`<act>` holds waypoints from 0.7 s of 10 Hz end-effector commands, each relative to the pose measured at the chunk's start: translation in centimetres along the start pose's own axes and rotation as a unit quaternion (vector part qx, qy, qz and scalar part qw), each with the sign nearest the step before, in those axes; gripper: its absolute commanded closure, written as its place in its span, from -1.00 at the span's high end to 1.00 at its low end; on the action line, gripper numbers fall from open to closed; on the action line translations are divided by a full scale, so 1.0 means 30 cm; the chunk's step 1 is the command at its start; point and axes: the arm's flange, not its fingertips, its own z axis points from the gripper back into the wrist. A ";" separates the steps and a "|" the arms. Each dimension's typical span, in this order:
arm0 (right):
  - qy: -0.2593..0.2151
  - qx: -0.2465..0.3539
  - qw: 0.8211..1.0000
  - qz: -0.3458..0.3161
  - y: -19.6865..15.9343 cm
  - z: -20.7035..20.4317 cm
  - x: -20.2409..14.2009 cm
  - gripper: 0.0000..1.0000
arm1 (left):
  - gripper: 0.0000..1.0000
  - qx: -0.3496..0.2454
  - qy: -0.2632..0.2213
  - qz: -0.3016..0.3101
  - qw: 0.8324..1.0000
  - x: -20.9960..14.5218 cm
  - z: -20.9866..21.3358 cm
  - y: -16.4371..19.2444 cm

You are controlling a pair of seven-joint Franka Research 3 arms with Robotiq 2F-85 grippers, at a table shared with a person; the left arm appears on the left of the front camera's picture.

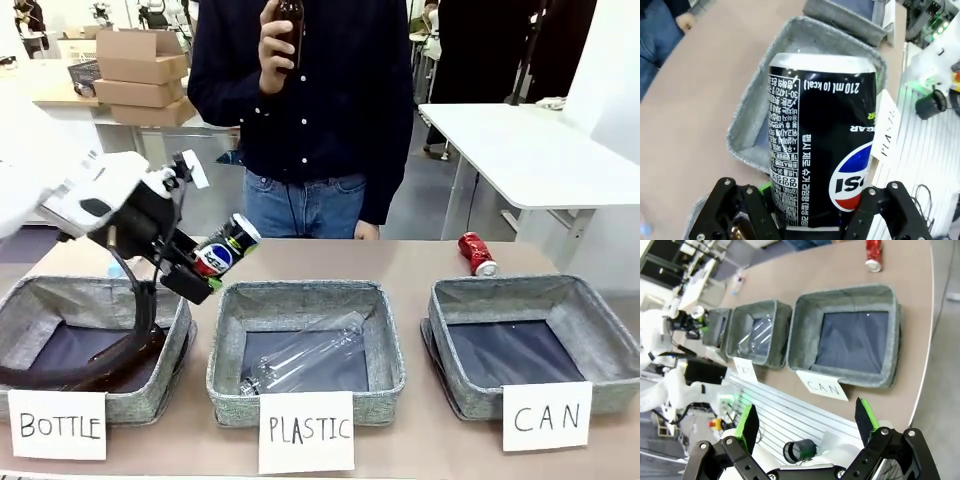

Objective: Sort the can waste into the basket.
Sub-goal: Pick up the can waste from the table and place it in the right Fabric basket.

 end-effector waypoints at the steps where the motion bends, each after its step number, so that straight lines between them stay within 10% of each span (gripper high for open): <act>1: -0.006 0.003 1.000 -0.003 0.003 0.003 0.004 1.00 | -0.44 -0.016 -0.025 -0.039 0.999 0.123 -0.060 -0.079; 7: 0.016 0.001 0.999 -0.040 -0.061 0.075 -0.121 1.00 | -0.44 -0.023 -0.030 -0.245 0.969 0.885 -0.329 -0.396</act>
